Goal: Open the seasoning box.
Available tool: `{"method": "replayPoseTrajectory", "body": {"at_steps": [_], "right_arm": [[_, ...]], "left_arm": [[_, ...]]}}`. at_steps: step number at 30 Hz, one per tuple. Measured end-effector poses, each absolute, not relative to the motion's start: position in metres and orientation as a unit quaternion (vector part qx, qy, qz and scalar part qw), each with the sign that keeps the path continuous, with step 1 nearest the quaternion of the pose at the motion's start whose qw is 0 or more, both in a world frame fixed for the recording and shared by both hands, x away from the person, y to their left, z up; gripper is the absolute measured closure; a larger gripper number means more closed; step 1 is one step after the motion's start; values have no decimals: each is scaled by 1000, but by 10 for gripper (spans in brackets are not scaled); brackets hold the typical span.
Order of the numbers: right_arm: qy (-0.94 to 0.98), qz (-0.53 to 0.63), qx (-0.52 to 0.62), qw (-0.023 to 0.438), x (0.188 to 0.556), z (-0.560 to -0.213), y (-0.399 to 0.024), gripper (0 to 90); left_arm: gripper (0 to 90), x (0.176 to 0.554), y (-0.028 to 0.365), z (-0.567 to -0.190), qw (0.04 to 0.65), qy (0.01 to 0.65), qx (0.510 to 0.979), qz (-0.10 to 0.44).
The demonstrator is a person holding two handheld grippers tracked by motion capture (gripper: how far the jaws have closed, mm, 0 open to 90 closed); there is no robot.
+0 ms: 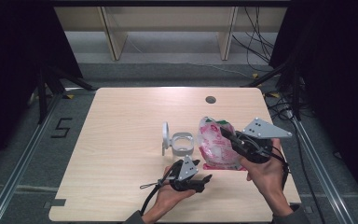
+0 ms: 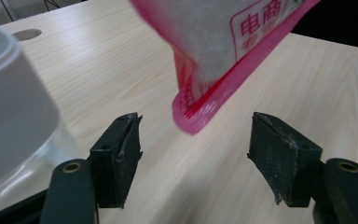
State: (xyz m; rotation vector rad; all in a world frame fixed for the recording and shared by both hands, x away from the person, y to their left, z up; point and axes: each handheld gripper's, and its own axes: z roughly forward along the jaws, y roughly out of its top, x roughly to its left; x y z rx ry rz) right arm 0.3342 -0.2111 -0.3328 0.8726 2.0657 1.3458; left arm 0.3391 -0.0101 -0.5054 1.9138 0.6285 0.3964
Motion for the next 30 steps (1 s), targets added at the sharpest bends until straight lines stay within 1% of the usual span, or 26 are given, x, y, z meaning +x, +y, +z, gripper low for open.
{"method": "replayPoseTrajectory", "body": {"at_steps": [1,3,4,5,6,8,9,10,11,12,14,16,20,22,27,30], "right_arm": [[764,495,325,254,333,-333,-210,900],[770,488,324,253,334,-333,-210,900],[771,485,325,252,334,-334,-208,900],[771,489,320,253,335,-335,-207,900],[772,485,317,260,336,-336,-206,900],[773,484,319,260,337,-336,-205,900],[775,476,320,266,339,-334,-204,900],[772,478,313,278,342,-334,-203,900],[775,476,318,268,343,-332,-202,900],[775,477,312,274,344,-331,-203,900],[773,479,316,272,346,-327,-201,900],[772,477,307,286,348,-322,-201,900],[772,472,307,296,354,-321,-195,900],[781,464,303,289,357,-321,-191,900],[787,454,300,290,369,-321,-178,900],[789,452,302,287,375,-321,-170,900]], "left_arm": [[398,340,-13,-506,527,260,793,163],[456,338,-18,-505,543,250,780,185],[526,338,-21,-504,552,239,776,189],[526,340,-25,-504,546,227,777,216],[551,342,-26,-505,542,228,777,222],[626,344,-28,-507,551,235,772,213],[651,349,-30,-509,546,229,773,228],[662,349,-30,-509,546,229,773,228],[674,347,-34,-508,539,221,773,250],[684,345,-36,-506,537,220,772,257],[698,344,-38,-505,547,224,764,257],[712,344,-40,-506,558,220,758,258],[724,345,-39,-511,578,243,741,238],[727,347,-39,-514,588,255,732,231],[730,351,-39,-519,611,282,711,206],[730,351,-39,-518,610,292,707,207]]}}
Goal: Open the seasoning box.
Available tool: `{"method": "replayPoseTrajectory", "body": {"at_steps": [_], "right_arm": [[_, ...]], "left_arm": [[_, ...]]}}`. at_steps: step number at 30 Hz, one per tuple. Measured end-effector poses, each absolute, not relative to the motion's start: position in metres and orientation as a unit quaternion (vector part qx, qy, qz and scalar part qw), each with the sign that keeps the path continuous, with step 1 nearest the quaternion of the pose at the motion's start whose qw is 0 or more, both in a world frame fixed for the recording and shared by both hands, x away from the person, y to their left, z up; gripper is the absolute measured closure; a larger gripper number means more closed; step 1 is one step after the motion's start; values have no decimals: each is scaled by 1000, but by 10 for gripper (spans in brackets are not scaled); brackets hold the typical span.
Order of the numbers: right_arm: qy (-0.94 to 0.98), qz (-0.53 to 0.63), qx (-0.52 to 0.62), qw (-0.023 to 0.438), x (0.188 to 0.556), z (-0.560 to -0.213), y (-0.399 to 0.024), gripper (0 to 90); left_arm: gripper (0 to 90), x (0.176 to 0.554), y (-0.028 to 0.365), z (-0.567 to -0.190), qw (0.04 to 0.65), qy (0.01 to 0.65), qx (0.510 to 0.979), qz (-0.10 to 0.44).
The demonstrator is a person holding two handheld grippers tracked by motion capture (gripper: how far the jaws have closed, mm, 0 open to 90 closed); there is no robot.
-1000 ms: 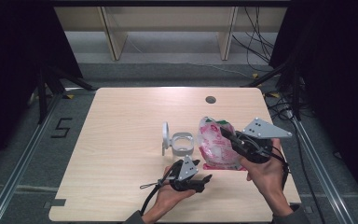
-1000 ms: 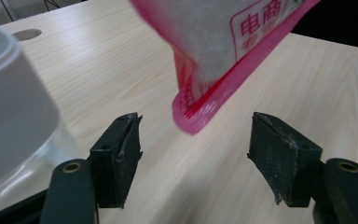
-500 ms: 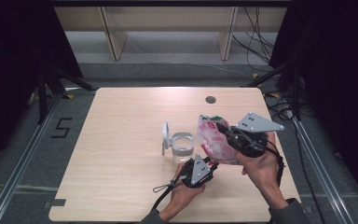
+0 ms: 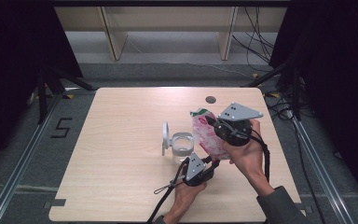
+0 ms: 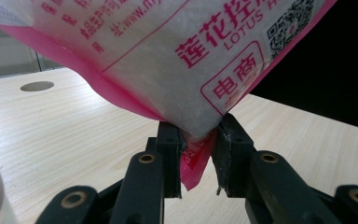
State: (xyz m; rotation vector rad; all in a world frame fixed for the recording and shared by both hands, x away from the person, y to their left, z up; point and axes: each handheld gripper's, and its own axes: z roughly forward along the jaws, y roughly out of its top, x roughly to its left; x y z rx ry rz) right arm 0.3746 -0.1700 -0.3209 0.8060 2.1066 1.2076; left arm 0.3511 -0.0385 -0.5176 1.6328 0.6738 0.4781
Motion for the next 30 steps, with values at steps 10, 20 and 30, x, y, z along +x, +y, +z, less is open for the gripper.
{"method": "replayPoseTrajectory", "body": {"at_steps": [10,20,30], "right_arm": [[799,444,305,267,381,-320,-160,900],[797,451,305,262,384,-321,-155,900],[788,462,319,253,389,-327,-150,900]], "left_arm": [[729,350,-42,-520,629,305,686,200],[730,352,-44,-519,629,305,684,208],[730,354,-48,-520,633,310,679,204]]}}
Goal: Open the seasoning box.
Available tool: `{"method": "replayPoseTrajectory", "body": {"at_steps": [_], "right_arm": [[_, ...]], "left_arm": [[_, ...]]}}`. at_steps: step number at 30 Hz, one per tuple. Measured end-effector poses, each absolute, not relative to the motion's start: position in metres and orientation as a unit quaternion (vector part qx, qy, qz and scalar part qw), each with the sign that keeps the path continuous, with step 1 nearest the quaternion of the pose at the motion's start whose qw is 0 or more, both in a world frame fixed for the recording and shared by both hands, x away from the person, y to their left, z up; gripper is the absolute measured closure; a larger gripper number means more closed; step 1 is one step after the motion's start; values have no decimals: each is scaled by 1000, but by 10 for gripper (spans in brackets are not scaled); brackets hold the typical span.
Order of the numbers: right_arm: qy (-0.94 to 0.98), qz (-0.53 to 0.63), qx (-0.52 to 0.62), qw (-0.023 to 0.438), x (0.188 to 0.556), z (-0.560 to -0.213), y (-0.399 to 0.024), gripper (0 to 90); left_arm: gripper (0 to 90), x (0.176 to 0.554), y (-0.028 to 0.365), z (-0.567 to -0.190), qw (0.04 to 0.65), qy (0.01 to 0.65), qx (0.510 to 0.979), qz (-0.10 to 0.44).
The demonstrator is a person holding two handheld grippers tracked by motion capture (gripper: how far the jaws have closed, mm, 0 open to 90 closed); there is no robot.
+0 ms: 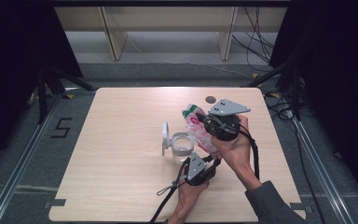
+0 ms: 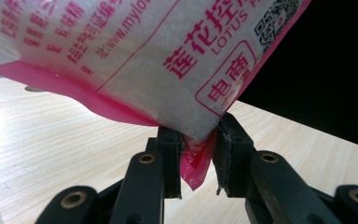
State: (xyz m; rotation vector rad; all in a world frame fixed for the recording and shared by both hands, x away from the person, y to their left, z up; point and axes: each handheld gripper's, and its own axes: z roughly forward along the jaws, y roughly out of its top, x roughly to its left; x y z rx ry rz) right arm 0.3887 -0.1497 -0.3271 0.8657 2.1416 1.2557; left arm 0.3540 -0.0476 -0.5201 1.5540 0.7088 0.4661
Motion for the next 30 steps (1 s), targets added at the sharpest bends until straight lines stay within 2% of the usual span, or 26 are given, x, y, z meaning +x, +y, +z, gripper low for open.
{"method": "replayPoseTrajectory", "body": {"at_steps": [30], "right_arm": [[791,464,320,238,399,-336,-128,900]], "left_arm": [[735,355,-44,-519,644,314,674,180]]}}
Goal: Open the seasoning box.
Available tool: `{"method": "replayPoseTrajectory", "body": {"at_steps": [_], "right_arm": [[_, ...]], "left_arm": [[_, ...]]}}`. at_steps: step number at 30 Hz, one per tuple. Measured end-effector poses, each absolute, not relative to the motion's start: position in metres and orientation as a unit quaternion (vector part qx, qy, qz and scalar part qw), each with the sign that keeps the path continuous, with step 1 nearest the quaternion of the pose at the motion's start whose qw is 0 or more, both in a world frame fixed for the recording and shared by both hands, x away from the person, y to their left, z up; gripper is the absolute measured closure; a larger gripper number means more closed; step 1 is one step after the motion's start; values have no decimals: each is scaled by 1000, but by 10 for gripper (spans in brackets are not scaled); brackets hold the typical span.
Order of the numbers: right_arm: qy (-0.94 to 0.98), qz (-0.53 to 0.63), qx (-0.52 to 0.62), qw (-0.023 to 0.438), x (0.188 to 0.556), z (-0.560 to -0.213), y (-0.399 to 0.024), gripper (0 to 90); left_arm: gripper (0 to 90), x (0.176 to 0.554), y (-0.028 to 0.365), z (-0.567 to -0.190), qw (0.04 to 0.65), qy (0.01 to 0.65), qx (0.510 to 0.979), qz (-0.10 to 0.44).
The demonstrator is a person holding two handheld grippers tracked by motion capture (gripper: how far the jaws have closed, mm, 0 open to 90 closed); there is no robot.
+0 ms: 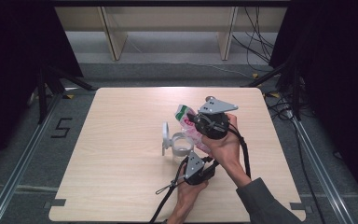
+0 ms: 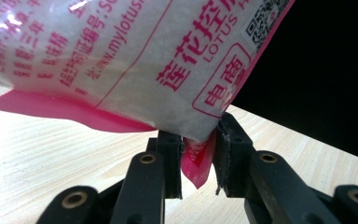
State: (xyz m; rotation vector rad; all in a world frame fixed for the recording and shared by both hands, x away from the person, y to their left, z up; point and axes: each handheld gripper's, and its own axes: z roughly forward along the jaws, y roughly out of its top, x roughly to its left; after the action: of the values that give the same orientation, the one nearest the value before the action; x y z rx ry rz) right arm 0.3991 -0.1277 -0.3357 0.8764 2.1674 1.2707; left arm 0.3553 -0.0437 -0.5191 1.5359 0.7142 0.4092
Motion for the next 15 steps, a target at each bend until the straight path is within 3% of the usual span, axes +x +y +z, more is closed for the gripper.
{"method": "replayPoseTrajectory", "body": {"at_steps": [15], "right_arm": [[804,450,302,245,399,-339,-120,900]], "left_arm": [[738,355,-45,-518,636,307,682,188]]}}
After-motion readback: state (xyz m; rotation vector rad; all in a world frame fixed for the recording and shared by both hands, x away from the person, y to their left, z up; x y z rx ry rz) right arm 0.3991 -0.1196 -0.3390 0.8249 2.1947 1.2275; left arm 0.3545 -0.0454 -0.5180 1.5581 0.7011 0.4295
